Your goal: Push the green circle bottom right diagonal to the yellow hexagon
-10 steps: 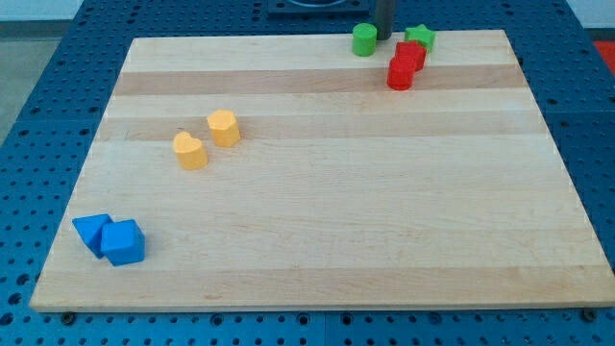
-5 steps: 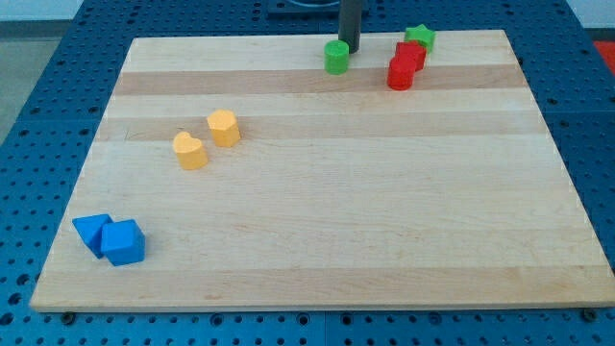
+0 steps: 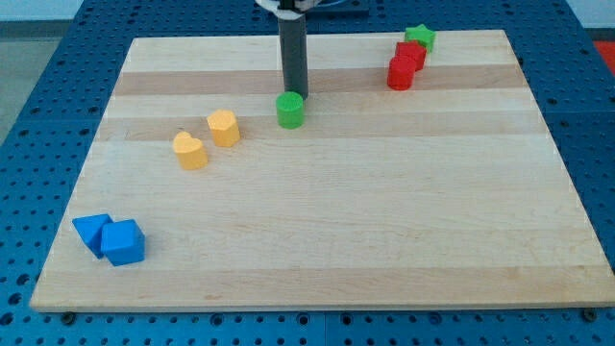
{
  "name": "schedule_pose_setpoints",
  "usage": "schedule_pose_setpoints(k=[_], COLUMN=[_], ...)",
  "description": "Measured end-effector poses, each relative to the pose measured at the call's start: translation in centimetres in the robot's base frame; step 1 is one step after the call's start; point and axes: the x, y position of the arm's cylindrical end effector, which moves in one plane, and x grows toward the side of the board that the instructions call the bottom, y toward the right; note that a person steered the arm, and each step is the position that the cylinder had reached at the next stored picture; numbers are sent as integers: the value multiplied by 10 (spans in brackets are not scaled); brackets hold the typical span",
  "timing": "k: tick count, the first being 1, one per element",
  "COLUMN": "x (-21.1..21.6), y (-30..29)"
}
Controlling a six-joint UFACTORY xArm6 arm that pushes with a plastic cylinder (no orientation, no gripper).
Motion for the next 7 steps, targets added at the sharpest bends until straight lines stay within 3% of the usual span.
schedule_pose_setpoints(k=[4,7], x=[90,92], y=[-21,-39])
